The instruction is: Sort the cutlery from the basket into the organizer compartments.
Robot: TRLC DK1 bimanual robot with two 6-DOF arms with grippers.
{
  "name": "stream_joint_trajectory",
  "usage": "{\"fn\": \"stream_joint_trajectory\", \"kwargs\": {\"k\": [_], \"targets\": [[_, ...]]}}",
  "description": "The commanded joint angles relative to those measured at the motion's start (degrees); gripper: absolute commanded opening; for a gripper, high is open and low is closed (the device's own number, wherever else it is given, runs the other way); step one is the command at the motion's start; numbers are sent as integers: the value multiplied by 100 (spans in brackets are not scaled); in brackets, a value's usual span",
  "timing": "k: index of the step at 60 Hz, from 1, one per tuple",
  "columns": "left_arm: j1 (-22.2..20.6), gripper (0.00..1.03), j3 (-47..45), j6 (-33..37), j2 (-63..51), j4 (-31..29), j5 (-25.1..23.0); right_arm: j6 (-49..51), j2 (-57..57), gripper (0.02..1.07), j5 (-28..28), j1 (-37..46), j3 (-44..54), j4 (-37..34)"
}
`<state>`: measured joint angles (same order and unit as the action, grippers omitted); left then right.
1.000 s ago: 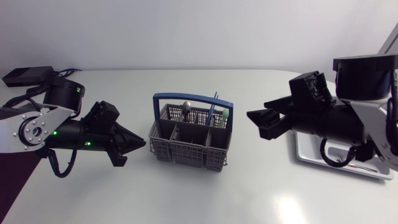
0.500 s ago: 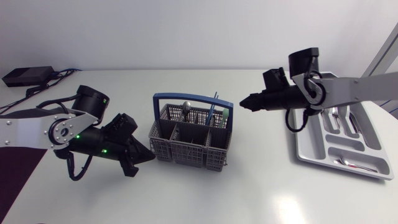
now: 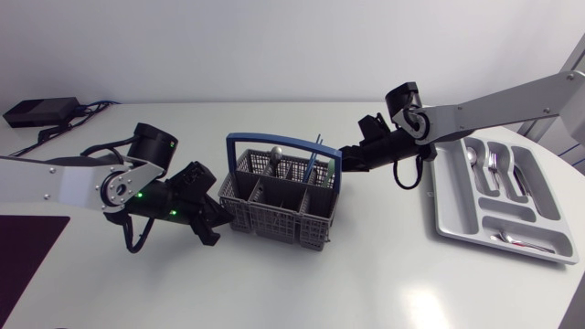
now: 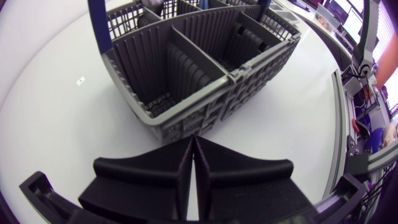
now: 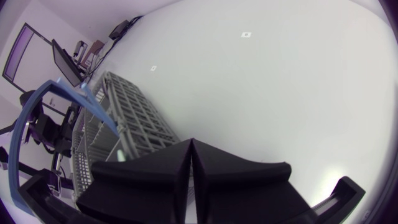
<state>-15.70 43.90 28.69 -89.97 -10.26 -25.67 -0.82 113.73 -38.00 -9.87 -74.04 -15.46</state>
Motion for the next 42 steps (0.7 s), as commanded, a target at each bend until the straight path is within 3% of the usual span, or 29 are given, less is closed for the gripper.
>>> {"fn": "stream_joint_trajectory", "kwargs": {"k": [1, 25, 42], "targets": [[111, 4, 303, -144, -231, 138, 62, 117, -334, 8, -155, -33, 364, -150], [507, 4, 1332, -425, -1189, 314, 150, 249, -1635, 8, -577, -129, 1832, -493], [410, 4, 2342, -777, -1998, 262, 150, 275, -2268, 8, -586, -516, 2350, -651]]}}
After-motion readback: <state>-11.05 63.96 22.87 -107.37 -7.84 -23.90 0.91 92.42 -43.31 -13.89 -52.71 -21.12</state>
